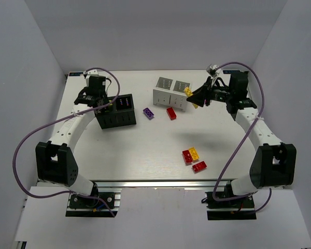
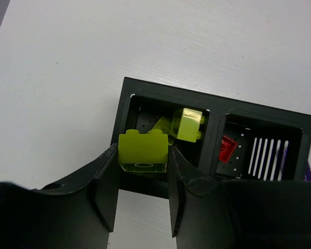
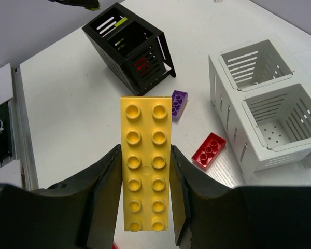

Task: Sort the legos into containers by color

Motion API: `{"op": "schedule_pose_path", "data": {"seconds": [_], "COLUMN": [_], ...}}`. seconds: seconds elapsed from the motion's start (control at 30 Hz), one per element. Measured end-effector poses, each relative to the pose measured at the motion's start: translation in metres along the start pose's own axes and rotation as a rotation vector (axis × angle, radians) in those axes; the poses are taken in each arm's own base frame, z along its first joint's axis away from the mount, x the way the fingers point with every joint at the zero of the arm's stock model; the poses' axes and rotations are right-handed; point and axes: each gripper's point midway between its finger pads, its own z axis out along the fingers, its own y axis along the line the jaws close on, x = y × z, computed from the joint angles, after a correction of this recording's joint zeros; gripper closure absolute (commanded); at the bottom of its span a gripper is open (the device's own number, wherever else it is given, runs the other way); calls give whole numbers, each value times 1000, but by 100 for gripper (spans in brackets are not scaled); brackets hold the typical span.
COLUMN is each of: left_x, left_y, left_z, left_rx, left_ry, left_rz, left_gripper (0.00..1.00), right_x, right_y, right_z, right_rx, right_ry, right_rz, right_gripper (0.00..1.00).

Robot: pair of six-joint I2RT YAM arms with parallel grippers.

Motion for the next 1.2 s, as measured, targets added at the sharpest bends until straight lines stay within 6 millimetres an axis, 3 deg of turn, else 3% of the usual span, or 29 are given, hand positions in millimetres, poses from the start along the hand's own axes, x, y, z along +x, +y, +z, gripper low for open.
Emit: {"op": "schedule_pose_path", "data": {"seconds": [0.1,0.2,0.23,0.4,0.67,0.77,0.8,0.9,1.0,1.1,1.2], "left_x": [5,6,7,12,15,15,15,10,5,-4,-3], "left_y": [4,3,2,-4,-6,-12,-16,-34,-51,-64,-71], "left_z": [2,2,3,5,7,4,1,-19,-57,-100,-130], "left_rx": [-9,2,8,35,47,84,110,265,446,619,749], "left_ry": [23,30,34,54,65,73,72,35,-19,-94,-136], "left_rz": [2,0,1,7,10,7,5,-16,-29,-42,-40], "left_gripper": [100,75,57,35,27,32,39,41,30,23,20], "right_x": [4,4,2,-5,-14,-20,-25,-37,-36,-27,-12], "right_y": [-7,-15,-18,-26,-45,-56,-62,-84,-105,-126,-143], "right_z": [6,12,16,39,92,113,120,145,165,186,200], "right_rx": [5,11,13,-12,-57,-52,-46,-11,30,73,104], "right_ry": [14,23,24,30,31,14,2,-47,-88,-115,-118], "right_rz": [5,6,-1,-49,-95,-126,-139,-171,-172,-164,-145], "right_gripper": [100,100,100,100,100,100,100,100,100,100,100]}}
